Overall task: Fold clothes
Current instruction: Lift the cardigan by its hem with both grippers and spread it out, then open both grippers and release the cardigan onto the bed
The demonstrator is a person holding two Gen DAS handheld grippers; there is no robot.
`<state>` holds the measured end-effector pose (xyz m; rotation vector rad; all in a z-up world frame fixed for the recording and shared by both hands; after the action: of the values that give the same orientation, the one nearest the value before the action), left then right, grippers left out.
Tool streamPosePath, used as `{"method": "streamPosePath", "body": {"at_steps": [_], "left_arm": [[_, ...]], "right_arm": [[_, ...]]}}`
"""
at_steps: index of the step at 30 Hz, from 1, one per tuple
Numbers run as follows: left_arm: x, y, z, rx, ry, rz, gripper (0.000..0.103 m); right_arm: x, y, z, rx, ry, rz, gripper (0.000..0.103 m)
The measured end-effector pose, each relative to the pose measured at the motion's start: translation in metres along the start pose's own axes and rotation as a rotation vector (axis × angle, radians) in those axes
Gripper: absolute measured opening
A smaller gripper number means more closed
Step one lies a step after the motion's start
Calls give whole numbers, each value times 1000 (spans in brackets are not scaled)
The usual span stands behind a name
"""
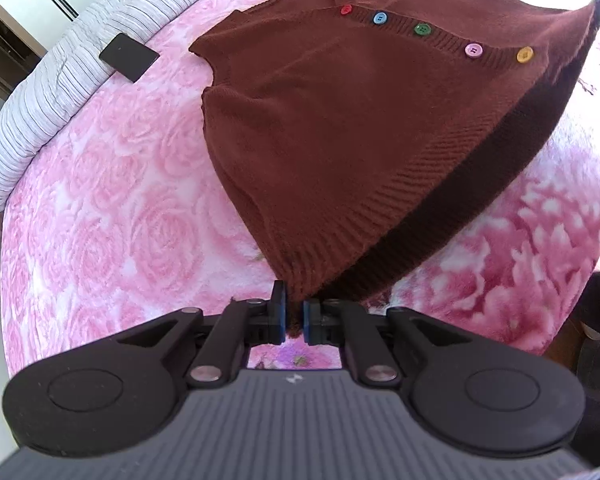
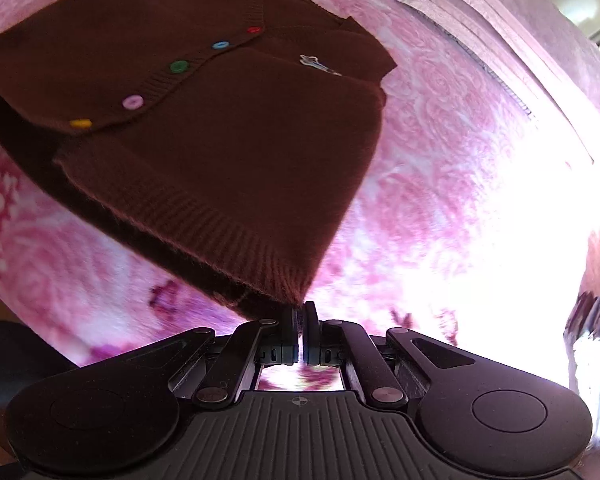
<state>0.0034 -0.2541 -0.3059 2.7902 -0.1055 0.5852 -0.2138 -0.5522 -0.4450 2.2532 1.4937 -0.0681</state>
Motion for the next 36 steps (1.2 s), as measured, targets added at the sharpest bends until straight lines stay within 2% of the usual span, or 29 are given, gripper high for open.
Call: {"method": "streamPosePath", "body": {"at_steps": [5, 9, 13, 18, 20, 23, 26, 29, 30, 31, 34, 36], "left_arm": [[-20, 12, -32, 1, 27, 3, 6], [-42, 26, -63, 13, 41, -9, 6], [-81, 29, -83, 59, 34, -48, 6], [-140, 15, -72, 142, 5, -65, 6], [-155, 9, -66, 187, -15, -72, 6], [-167, 0, -65, 258, -48, -107, 8], [-160, -5, -78, 271, -37, -137, 9], [-136, 0, -87, 252, -3, -179, 10], [-127, 3, -89, 244, 8, -195, 14], [-117, 9, -87, 228, 17, -207, 19], [-81, 30, -72, 163, 31, -222, 23], [-55, 49, -47, 106, 25, -219, 26]], "right_arm": [[-16, -7, -3, -21, 3, -44, 0], [-39, -27, -26, -43, 32, -37, 0], [-52, -57, -41, -44, 71, -50, 0], [-59, -98, -24, -5, 118, -70, 0], [-55, -109, -18, -4, 133, -114, 0], [-53, -122, -15, 46, 126, -167, 0], [-61, -125, -21, 78, 136, -131, 0], [-59, -106, -30, 47, 150, -130, 0], [-59, -100, -33, 36, 154, -130, 0], [-56, -89, -33, 26, 158, -126, 0], [-44, -48, -30, 1, 166, -113, 0], [-36, -16, -22, -23, 164, -87, 0]]}}
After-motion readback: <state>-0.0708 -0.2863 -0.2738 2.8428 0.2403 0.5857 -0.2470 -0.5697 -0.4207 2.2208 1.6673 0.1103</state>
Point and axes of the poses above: each gripper's, at about its wrist camera, not at the fingertips, and z roughly the way its jaws point, x to its left, y to its top, the point moved 7 cm from there along z, roughly the way its jaws point, and after that the axes turned 13 degrees about z, right-handed, at the moved point
